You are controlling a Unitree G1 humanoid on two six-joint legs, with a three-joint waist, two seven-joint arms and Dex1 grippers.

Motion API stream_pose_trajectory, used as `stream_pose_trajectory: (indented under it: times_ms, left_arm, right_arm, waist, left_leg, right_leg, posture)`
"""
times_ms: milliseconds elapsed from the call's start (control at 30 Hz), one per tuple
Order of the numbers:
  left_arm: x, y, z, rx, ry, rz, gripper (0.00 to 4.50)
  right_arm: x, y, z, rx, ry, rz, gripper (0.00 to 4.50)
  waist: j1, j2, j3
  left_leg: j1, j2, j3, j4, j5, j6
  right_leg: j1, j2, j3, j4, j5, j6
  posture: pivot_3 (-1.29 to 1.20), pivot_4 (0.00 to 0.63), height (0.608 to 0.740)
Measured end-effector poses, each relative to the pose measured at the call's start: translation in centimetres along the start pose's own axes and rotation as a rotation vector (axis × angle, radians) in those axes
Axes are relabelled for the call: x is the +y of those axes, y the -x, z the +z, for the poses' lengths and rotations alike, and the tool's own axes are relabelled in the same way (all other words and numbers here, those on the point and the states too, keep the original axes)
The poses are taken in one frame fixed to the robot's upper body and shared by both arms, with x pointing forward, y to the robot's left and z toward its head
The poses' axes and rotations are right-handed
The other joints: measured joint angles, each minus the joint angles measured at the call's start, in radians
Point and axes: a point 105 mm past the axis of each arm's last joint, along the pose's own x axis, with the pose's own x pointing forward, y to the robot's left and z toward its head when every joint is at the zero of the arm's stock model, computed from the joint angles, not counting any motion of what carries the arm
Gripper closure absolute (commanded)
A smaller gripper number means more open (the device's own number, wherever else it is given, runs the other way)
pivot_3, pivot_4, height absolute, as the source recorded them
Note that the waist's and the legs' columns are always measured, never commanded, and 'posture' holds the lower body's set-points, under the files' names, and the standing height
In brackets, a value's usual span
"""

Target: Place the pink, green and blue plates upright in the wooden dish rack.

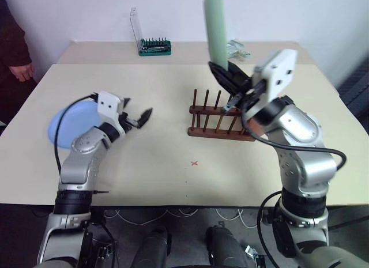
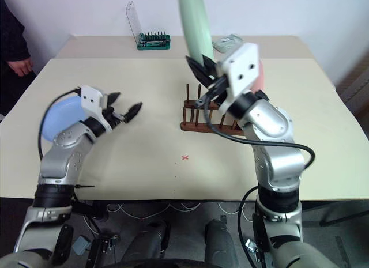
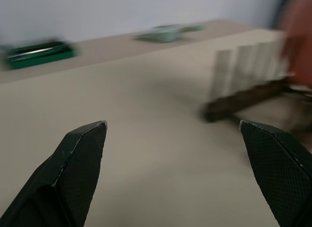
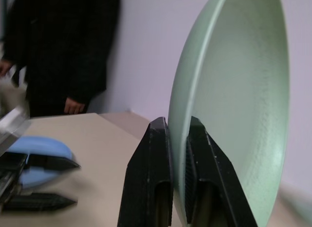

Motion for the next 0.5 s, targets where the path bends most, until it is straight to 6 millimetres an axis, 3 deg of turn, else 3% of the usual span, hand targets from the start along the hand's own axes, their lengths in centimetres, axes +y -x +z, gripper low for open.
stream_pose_trajectory:
  times_ms: [233,500]
  left_arm:
    - [-6.4,0.6,0.5,-0.008,0.061,-0.325,0.02]
    - [-7.4,0.9,0.3,0.019,0.056,-0.389,0.02]
  right_arm:
    - [-0.6,2.0,-2.0,0.119,-0.202,-0.086,4.5]
    - [-0.6,2.3,-2.3,0.151,-0.239,-0.082,4.5]
  waist:
    - [-0.005,0.007,-0.002]
    - [-0.003,0.007,-0.002]
  left_leg:
    - [0.001,0.0,0.001,0.0,0.0,0.0]
    - [0.001,0.0,0.002,0.0,0.0,0.001]
  right_leg:
    - [0.0,0.0,0.0,0.0,0.0,-0.001]
    - [0.0,0.0,0.0,0.0,0.0,0.0]
  posture:
    - [0.0,0.15,0.74]
    - [0.0,0.15,0.74]
